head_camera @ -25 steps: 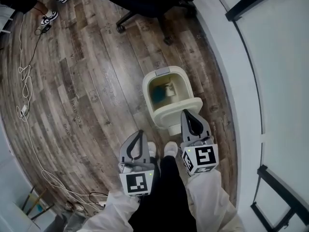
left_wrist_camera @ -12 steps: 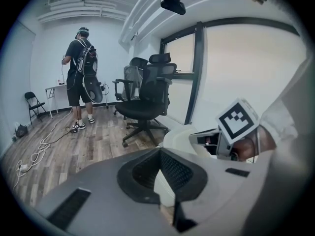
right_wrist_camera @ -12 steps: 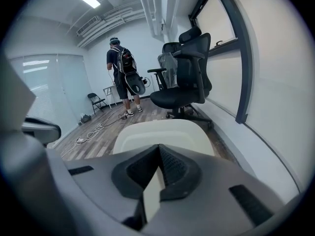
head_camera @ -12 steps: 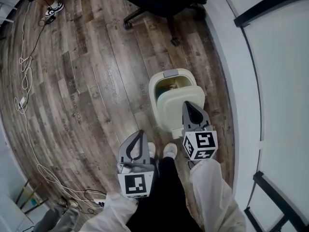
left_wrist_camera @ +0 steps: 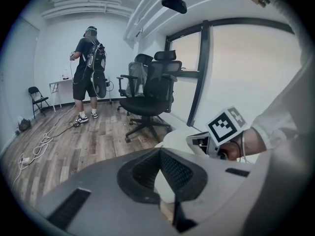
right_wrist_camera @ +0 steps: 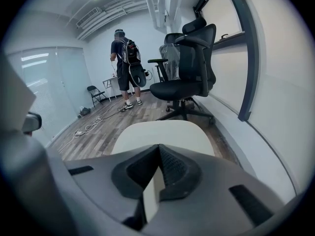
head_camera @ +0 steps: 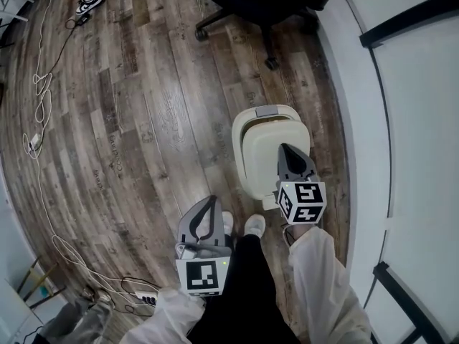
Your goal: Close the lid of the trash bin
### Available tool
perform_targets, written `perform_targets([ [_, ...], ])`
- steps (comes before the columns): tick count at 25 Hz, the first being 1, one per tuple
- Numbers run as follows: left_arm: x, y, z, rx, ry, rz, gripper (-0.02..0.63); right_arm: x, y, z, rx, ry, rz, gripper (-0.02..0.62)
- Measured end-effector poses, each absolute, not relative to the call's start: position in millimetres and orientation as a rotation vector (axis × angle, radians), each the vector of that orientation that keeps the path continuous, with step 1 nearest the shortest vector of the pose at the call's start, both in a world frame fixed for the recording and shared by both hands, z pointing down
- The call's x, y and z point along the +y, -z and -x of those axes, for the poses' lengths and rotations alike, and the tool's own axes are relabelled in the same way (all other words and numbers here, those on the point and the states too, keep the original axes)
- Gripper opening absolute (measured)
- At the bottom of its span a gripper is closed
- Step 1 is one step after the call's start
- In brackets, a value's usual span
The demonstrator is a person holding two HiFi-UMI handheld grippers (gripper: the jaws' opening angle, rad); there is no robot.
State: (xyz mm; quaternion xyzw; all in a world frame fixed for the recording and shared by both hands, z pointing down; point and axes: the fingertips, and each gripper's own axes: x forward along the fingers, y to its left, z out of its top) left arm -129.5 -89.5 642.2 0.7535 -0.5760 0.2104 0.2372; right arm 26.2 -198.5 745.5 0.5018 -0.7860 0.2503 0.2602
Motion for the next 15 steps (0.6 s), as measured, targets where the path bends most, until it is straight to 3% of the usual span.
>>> perform_targets([
  [15,-73.1,-658.6,152.5,-1.592,-0.606,-2.008,0.008,-208.0,-795.5,-21.4,-2.058,-0.706,-1.308,0.023],
])
